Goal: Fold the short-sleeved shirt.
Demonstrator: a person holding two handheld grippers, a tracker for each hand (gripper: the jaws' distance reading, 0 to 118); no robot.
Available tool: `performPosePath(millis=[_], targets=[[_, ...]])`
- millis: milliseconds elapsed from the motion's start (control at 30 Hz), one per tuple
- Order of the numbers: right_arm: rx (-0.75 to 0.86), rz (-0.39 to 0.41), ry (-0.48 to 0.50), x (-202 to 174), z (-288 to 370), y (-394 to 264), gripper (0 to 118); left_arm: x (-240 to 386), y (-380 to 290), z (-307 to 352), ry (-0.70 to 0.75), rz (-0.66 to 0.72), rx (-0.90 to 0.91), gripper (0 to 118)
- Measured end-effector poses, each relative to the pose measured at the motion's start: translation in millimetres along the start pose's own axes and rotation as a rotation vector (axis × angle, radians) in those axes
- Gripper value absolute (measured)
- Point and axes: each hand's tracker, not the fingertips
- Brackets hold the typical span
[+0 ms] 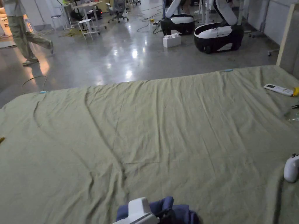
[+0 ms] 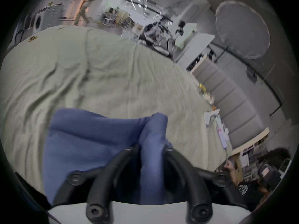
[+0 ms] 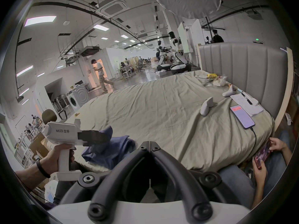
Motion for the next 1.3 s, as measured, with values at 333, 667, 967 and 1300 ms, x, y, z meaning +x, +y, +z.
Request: performPosePath(millis=[333, 667, 967, 1300], targets=[[-0.036, -0.007, -0.039, 19.5, 5.7, -13.6, 0, -132.1, 29.2, 134.3, -0.143, 0.221, 0.21, 18], [-0.069, -0.039, -0.025, 12.7, 0.2, -22.1, 0, -27.7, -35.8, -33.6, -0.096, 0.007, -0.046, 5], [-0.221, 0.017, 0.216, -47.1, -106.0, -32.8, 0, -59.1, -27.4, 166.0, -0.228, 0.013, 0.217, 5], [-0.572, 0.27, 0.245, -117.5, -257.3, -38.7, 0, -155.2, -14.3, 206.5, -0.066, 0.12, 0.202, 39]])
